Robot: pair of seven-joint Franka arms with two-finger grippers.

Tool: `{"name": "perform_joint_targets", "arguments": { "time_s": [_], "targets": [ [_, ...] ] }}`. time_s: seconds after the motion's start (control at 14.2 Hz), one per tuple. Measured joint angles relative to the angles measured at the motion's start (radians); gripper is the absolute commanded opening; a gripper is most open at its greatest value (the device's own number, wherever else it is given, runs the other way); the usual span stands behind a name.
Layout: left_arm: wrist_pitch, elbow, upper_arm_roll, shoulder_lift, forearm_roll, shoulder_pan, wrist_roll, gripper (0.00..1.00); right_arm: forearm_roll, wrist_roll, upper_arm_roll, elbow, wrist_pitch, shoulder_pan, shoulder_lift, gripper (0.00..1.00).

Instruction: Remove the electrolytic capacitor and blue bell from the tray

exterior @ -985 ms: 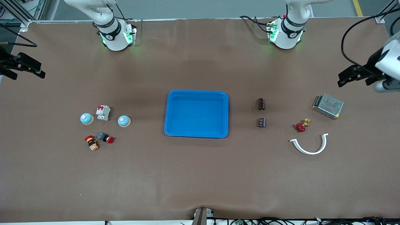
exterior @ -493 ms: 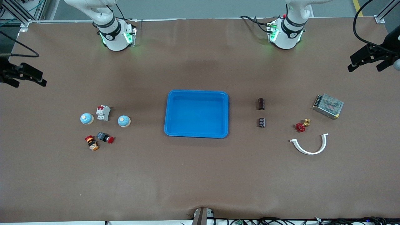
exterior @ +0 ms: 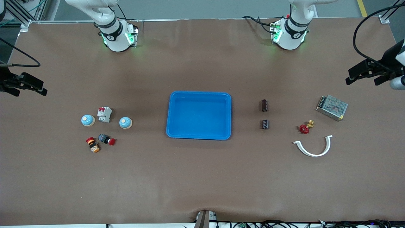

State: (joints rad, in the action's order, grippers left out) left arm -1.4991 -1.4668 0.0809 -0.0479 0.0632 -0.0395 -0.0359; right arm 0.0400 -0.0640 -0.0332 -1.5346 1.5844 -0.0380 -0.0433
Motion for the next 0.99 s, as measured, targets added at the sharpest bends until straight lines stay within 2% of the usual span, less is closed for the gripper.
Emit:
{"name": "perform_joint_targets", "arguments": {
  "time_s": [0.28, 0.99],
  "targets": [
    [0.008, 0.021, -0.032, -0.012, 0.0, 0.035, 0.001, 1.0, 0.0, 0.0, -0.001, 0.0, 0.025, -0.012, 0.0, 1.0],
    [-0.017, 0.026, -0.037, -0.014, -0.048, 0.039, 0.04, 1.0, -0.001, 0.0, -0.001, 0.0, 0.048, -0.017, 0.0, 1.0]
  ]
}}
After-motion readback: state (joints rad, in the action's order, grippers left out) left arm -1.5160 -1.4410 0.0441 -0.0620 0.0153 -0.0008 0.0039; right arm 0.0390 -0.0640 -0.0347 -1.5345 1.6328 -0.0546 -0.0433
